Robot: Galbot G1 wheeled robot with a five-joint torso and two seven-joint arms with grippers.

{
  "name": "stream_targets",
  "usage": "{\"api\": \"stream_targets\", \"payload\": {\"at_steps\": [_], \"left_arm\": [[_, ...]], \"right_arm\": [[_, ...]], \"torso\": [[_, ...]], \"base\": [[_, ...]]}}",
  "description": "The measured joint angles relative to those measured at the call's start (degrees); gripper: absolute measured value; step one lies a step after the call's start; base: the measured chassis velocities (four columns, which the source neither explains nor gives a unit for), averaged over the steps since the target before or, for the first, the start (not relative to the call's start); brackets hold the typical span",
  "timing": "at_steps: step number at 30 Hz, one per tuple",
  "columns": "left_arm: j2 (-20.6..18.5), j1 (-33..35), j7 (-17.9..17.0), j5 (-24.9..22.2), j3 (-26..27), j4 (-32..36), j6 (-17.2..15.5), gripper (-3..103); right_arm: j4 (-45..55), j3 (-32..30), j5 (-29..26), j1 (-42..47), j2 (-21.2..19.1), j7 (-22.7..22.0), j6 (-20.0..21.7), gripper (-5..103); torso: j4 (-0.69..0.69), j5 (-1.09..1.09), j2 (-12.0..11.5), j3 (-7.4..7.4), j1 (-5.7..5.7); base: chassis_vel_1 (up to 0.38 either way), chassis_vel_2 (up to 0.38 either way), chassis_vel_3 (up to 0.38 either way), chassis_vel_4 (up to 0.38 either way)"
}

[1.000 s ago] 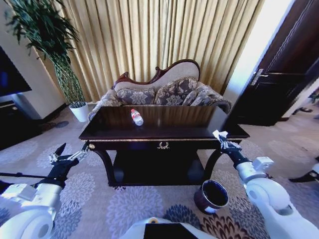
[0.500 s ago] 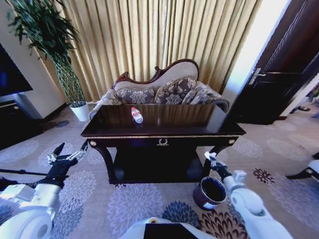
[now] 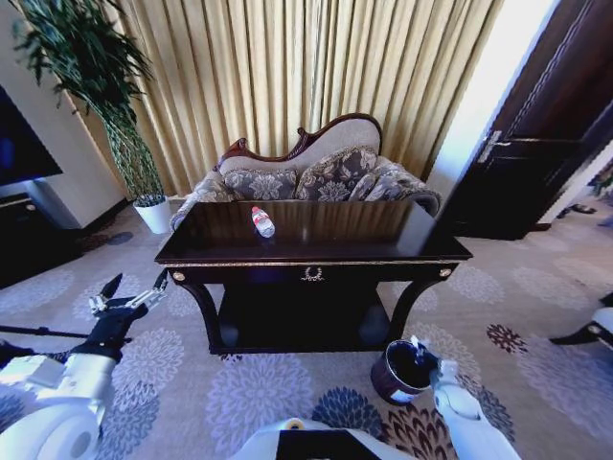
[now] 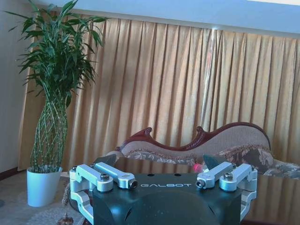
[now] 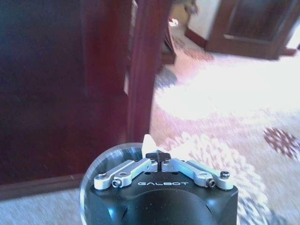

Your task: Move to the front of the table and place the trash on the table into the trash bin.

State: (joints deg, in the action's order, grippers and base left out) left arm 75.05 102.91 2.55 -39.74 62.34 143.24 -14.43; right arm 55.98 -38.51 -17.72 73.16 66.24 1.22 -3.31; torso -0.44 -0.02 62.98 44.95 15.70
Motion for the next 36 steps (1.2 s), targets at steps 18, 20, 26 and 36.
{"api": "stream_targets", "payload": {"at_steps": [18,20,26,36], "left_arm": [[0.4,1.0,1.1,0.0,1.9,0.0,1.7,100],[0.4,1.0,1.2,0.0,2.0,0.0,1.8,100],[0.4,1.0,1.3,0.1,1.6,0.0,1.8,100],[0.4,0.9,1.7,0.1,1.7,0.0,1.9,100]], "right_arm": [[-5.2,0.0,4.8,-5.2,3.6,-2.8,-0.9,31],[-5.1,-0.1,4.7,-5.1,3.2,-2.8,-0.8,42],[-4.7,-0.2,4.2,-4.4,2.4,-2.9,-0.8,63],[-3.3,-0.2,3.2,-3.8,2.3,-2.9,-0.7,99]], "torso": [[0.02,0.0,0.0,0.0,0.0],[0.02,0.0,0.0,0.0,0.0],[0.01,0.0,0.0,0.0,0.0],[0.02,0.0,0.0,0.0,0.0]], "base": [[0.0,0.0,0.0,0.0],[0.0,0.0,0.0,0.0],[0.0,0.0,0.0,0.0],[0.0,0.0,0.0,0.0]]}}
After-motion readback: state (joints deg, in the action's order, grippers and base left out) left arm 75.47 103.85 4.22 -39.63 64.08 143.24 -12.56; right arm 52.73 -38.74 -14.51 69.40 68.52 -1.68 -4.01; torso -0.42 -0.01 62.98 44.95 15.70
